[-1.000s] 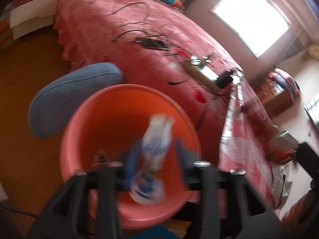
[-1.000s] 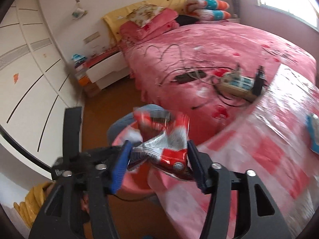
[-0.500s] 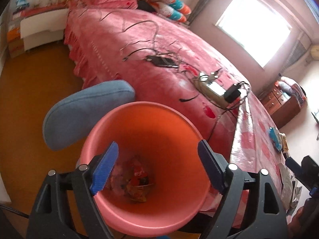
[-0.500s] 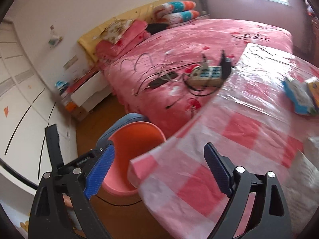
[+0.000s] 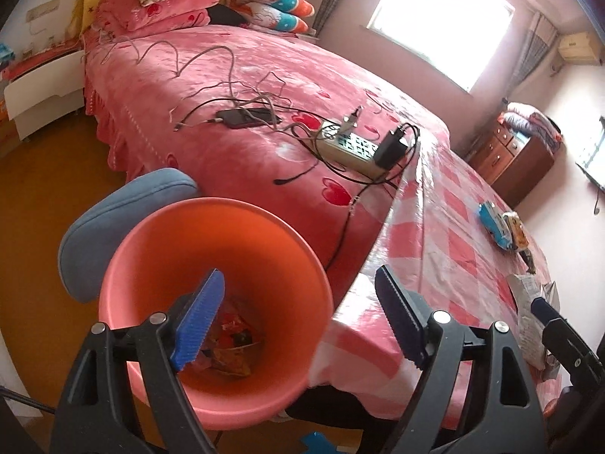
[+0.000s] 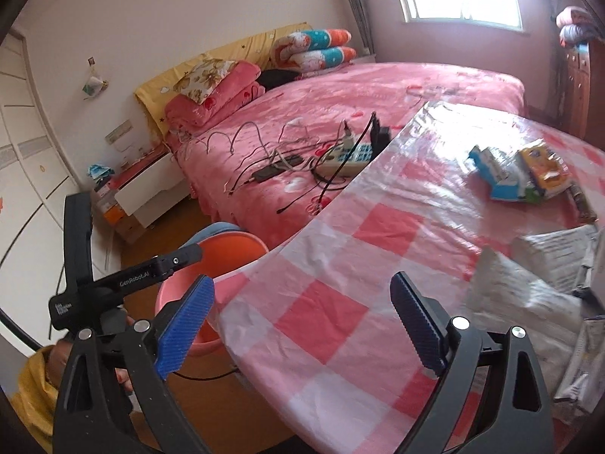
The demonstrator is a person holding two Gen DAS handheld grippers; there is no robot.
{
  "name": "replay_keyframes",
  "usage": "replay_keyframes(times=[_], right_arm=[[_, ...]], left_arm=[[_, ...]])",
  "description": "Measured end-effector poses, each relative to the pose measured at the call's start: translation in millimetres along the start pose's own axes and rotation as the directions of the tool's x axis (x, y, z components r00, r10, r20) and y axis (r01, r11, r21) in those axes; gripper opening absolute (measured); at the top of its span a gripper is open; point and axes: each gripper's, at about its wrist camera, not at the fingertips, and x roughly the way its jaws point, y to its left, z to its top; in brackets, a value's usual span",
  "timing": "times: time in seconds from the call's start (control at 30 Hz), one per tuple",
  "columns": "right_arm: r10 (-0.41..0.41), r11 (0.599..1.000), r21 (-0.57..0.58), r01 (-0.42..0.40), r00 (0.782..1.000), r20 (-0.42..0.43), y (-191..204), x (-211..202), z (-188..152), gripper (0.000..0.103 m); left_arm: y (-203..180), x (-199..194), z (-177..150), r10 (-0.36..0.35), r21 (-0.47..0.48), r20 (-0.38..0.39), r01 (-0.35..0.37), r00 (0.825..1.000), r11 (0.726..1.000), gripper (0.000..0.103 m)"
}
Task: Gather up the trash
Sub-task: 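Move both open tools back to the table toward the grey packets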
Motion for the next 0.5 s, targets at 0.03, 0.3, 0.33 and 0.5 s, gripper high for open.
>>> replay_keyframes(times=[0.03,0.3,0.33,0.5], right_arm=[[-0.007,1.000,-0.002,0.007,1.000,0.011,-1.7,-3.7,-1.2,0.093],[-0.045,0.999,0.024,0.044,0.997,0.069,-23.5,-24.0,-10.1,0.093],[-0.052,0.998,0.026,0.050,0.995,0.080,-27.1,-27.8,-11.4,0.093],[-0.072,0.997,0.030,0.069,0.991,0.116,-39.8,-43.0,-16.6,0.093]], left_arm=[[-4.6,0.7,-0.1,0.002,0.007,-0.009,-0.002,1.000,1.000,0.083],[-43.7,4.0,-9.6,0.011,0.084,-0.062,-0.006,0.998,0.996,0.083],[-47.2,3.7,-11.0,0.009,0.091,-0.064,-0.003,0.998,0.996,0.083],[-75.5,2.7,-19.6,-0.010,0.139,-0.070,0.020,0.997,0.990,0.083]])
